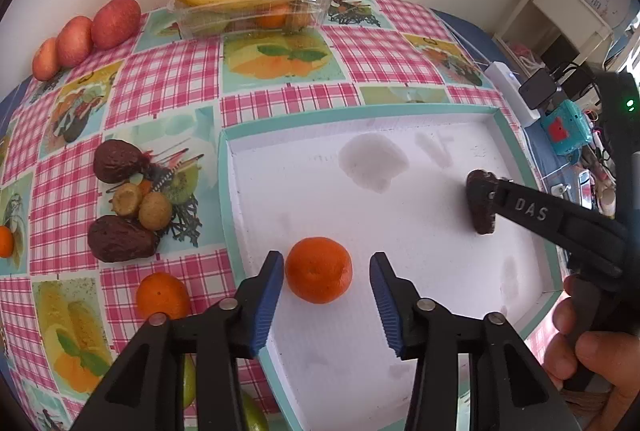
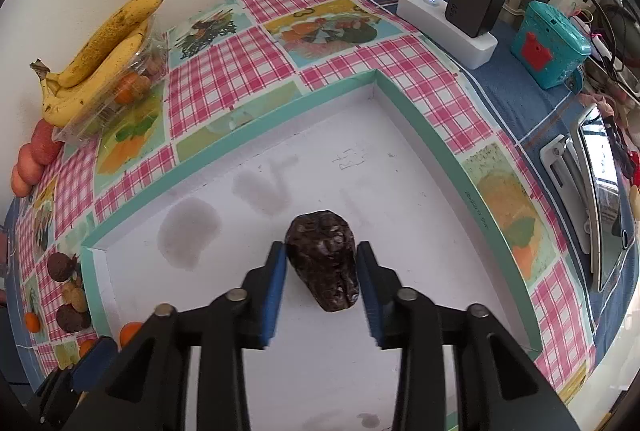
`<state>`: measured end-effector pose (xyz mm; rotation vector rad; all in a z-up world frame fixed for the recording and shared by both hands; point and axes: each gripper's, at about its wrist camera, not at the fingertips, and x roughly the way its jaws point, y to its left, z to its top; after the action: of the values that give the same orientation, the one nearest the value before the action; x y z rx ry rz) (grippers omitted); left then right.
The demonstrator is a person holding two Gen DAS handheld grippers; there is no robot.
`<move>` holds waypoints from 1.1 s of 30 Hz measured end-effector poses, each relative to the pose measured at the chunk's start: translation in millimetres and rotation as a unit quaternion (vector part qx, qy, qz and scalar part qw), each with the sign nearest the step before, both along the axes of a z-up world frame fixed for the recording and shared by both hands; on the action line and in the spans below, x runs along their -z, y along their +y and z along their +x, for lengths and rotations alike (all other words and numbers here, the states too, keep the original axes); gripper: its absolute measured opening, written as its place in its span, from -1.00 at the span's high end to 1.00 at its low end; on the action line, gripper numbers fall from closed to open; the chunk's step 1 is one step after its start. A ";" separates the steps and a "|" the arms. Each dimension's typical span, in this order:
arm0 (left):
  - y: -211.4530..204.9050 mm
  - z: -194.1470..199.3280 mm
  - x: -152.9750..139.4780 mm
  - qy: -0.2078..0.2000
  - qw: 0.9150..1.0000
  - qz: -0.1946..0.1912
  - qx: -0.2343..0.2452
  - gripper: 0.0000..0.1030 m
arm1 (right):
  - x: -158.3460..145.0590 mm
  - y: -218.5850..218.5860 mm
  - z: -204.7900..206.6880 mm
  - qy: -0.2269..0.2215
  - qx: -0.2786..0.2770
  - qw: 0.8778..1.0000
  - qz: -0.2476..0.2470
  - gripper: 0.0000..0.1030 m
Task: Organize fruits
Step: 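Lower the date into the tray and open the right tool while the left releases the mandarin there, then move both tools back to the fruit pile beside the tray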
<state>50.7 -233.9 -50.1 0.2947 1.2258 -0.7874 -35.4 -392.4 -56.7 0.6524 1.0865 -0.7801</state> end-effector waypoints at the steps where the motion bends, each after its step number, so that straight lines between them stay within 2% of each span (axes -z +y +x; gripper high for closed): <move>1: 0.7 0.4 -1.5 0.001 1.000 -0.001 0.000 -0.03 | 0.1 0.0 0.0 0.002 0.002 1.000 -0.002 -0.11; 6: 9.7 8.6 -12.8 -0.004 1.000 -0.007 -0.018 -0.34 | -3.5 2.7 2.2 0.001 -0.006 1.000 -0.020 -0.43; 8: 16.3 14.8 -16.1 -0.011 0.999 -0.002 -0.032 -0.41 | -5.5 5.1 4.1 0.001 -0.014 0.999 -0.029 -0.51; 10: 25.3 24.9 -18.4 -0.020 0.998 0.008 -0.055 -0.57 | -8.0 8.5 6.3 -0.002 -0.022 0.999 -0.040 -0.68; 13: 45.8 45.4 -19.7 -0.037 0.994 0.024 -0.102 -0.77 | -11.4 14.5 11.8 -0.003 -0.037 0.998 -0.055 -0.68; 15: 63.5 60.8 -20.9 -0.054 0.988 0.037 -0.138 -0.86 | -13.8 20.5 16.4 -0.007 -0.051 0.997 -0.063 -0.74; 16: 71.2 66.9 -21.6 -0.061 0.986 0.042 -0.152 -0.97 | -15.2 23.8 18.7 -0.010 -0.057 0.996 -0.065 -0.86; 17: 80.5 73.6 -22.3 -0.070 0.982 0.048 -0.168 -1.00 | -17.1 28.4 21.9 -0.016 -0.066 0.995 -0.070 -0.87; 22: 131.8 104.6 -25.5 -0.115 0.963 0.072 -0.233 -1.00 | -26.8 52.6 42.3 -0.027 -0.100 0.990 -0.091 -0.87; 25: 165.4 121.9 -26.5 -0.142 0.947 0.095 -0.273 -1.00 | -31.2 67.8 52.9 -0.039 -0.119 0.988 -0.089 -0.87; 27: 183.3 129.1 -28.5 -0.151 0.939 0.101 -0.293 -1.00 | -33.9 79.5 59.9 -0.055 -0.136 0.985 -0.091 -0.87; 30: 202.2 138.1 -30.0 -0.157 0.932 0.101 -0.312 -1.00 | -36.6 100.8 72.3 -0.068 -0.166 0.977 -0.113 -0.87; 33: 218.6 145.1 -34.4 -0.163 0.926 0.097 -0.325 -1.00 | -36.1 119.1 85.9 -0.072 -0.193 0.973 -0.100 -0.87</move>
<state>195.8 -15.3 -15.7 0.1522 0.9917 -0.0340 50.5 -273.3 -20.6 0.3060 0.9473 -0.4878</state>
